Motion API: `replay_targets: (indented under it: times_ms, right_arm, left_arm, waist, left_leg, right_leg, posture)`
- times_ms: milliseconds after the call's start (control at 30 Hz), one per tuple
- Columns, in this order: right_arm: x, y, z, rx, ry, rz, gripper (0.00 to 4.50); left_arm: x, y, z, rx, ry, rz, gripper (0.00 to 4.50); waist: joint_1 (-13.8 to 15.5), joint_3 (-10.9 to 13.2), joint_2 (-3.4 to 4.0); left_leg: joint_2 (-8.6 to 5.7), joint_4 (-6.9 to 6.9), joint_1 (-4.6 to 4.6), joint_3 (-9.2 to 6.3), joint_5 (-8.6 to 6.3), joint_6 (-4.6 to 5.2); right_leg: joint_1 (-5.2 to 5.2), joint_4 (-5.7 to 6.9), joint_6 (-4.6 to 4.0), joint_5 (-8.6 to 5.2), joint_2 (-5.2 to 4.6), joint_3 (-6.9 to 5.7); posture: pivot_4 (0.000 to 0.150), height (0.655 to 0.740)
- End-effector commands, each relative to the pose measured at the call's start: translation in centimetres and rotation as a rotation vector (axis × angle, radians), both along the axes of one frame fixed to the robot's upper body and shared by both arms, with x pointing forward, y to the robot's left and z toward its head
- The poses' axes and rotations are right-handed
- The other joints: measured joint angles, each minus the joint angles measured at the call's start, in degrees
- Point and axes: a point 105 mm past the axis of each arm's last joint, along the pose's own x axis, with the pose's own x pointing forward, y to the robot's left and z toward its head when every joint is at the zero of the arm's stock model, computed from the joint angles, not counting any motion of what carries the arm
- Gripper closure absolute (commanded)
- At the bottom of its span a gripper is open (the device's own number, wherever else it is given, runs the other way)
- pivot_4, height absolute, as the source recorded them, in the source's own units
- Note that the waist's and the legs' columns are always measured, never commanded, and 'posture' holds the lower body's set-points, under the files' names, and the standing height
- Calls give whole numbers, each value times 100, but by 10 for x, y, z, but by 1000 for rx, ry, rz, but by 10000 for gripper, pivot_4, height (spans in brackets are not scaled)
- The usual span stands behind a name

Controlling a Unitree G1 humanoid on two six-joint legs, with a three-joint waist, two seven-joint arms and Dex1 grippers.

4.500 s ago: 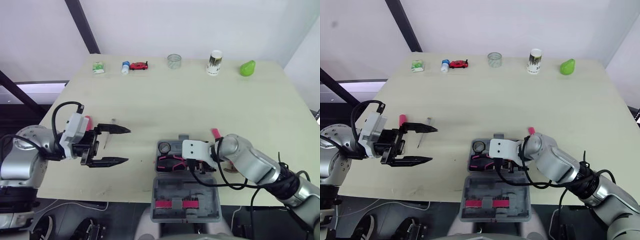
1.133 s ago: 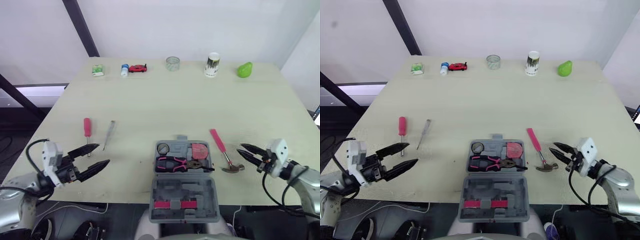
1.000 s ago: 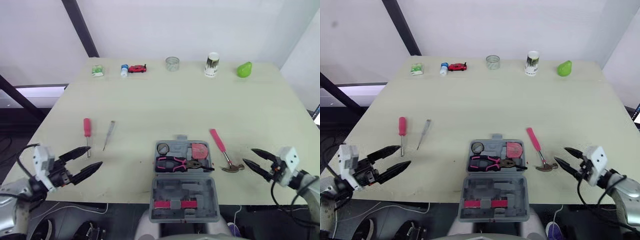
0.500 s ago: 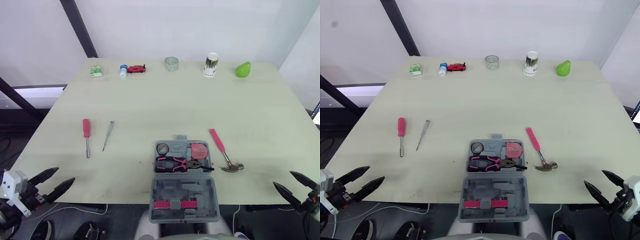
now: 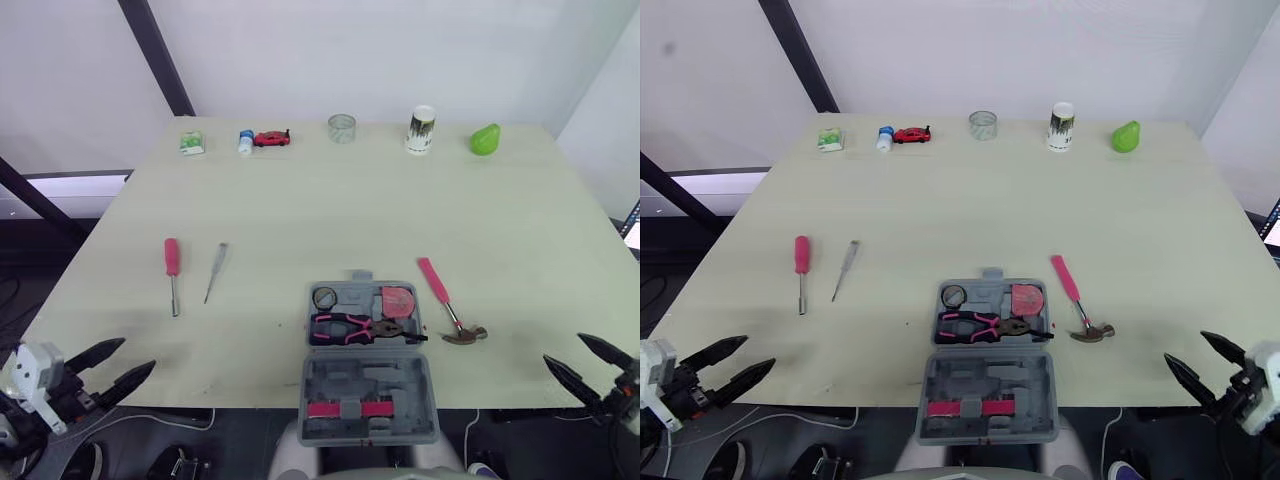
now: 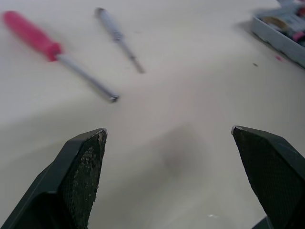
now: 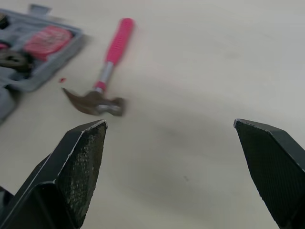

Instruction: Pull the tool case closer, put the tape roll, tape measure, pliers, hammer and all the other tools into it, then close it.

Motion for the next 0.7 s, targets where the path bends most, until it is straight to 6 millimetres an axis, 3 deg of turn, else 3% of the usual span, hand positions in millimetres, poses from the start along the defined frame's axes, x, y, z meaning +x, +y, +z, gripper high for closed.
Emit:
replay_targets:
  times_ms: [33,267,467,533,567,600,667,700]
  right_arm:
    - [8,25,11,-17,-4,101,135]
    - [20,71,11,-31,24,334,135]
    - [27,88,1,-94,26,444,135]
    - [28,95,-5,-151,24,508,5247]
    - [29,99,-7,-166,22,532,8087]
    - [30,102,-8,-179,21,551,11831]
    - [31,106,-12,-206,25,583,25310]
    - [31,109,-14,-217,30,606,28879]
  left_arm:
    - [19,-36,14,24,-69,-155,0]
    - [40,-91,25,14,-77,-366,0]
    - [41,-119,18,20,-35,-503,0]
    - [39,-129,12,22,-5,-566,0]
    - [39,-133,10,24,4,-590,5359]
    - [39,-135,8,25,11,-606,7648]
    - [40,-137,4,31,21,-623,20106]
    - [40,-138,2,38,26,-633,23781]
  waist:
    - [19,0,-1]
    - [-2,-2,-4]
    - [-1,-1,-5]
    - [4,-1,-5]
    - [5,0,-4]
    - [6,0,-4]
    - [8,0,-4]
    - [9,0,-4]
  left_leg:
    - [-1,0,-1,0,0,0]
    - [-21,2,-7,-2,0,0]
    - [-22,2,-7,1,0,1]
    - [-24,2,-7,4,0,0]
    - [-25,4,-7,7,0,1]
    - [-26,5,-8,14,0,1]
    - [-27,5,-7,16,0,1]
    - [-27,5,-8,16,0,1]
  right_leg:
    - [0,0,1,0,-1,0]
    - [0,0,18,10,8,2]
    - [-1,0,19,10,16,6]
    - [-1,-1,19,10,15,5]
    - [-1,0,19,10,15,6]
    - [-1,0,19,10,15,5]
    - [-1,2,19,10,16,4]
    - [-1,2,19,10,16,4]
  posture:
    - [1500,7400]
    - [1500,7400]
    - [1500,7400]
    - [1500,7400]
    - [1500,7400]
    - [1500,7400]
    - [1500,7400]
    - [1500,7400]
